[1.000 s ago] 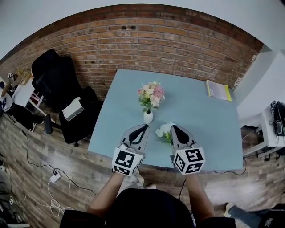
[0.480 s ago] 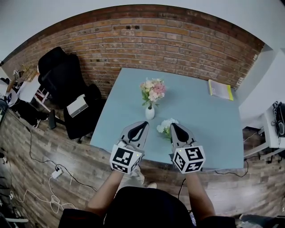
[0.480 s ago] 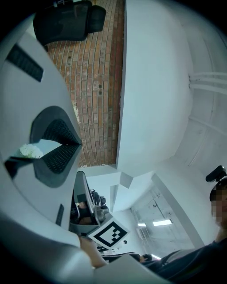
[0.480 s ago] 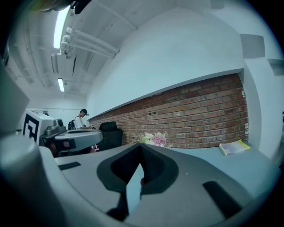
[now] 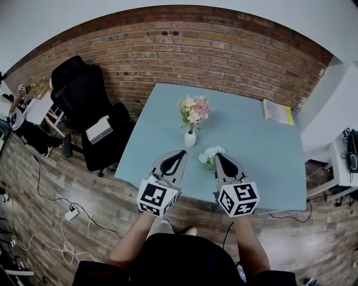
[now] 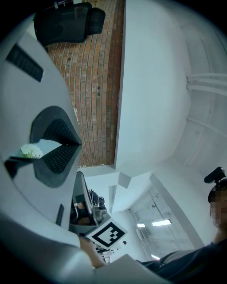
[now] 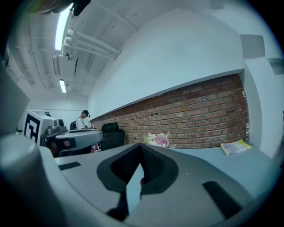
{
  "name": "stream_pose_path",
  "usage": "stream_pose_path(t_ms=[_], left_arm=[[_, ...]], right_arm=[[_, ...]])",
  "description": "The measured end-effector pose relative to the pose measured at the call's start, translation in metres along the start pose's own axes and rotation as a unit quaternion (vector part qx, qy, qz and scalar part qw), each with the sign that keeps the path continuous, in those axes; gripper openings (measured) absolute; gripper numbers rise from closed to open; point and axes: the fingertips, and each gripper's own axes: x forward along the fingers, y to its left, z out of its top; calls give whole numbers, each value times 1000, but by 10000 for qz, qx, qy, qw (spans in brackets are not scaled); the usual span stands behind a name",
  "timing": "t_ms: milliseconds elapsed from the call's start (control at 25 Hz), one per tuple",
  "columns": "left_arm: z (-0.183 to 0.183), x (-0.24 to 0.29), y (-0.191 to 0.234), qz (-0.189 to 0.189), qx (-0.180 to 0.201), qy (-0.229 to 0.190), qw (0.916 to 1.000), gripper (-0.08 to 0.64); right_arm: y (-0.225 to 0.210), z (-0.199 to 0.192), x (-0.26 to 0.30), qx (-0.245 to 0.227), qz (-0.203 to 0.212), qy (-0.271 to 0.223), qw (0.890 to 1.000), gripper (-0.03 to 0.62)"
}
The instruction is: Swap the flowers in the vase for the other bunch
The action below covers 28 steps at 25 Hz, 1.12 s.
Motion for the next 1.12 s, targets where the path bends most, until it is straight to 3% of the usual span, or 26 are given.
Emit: stream_pose_path(t_ms=[1120], left_arm=[[5,-32,29,-428,-162,-76,9989,9]], right_arm=[[50,5,7,24,-336,-24,9994,12]])
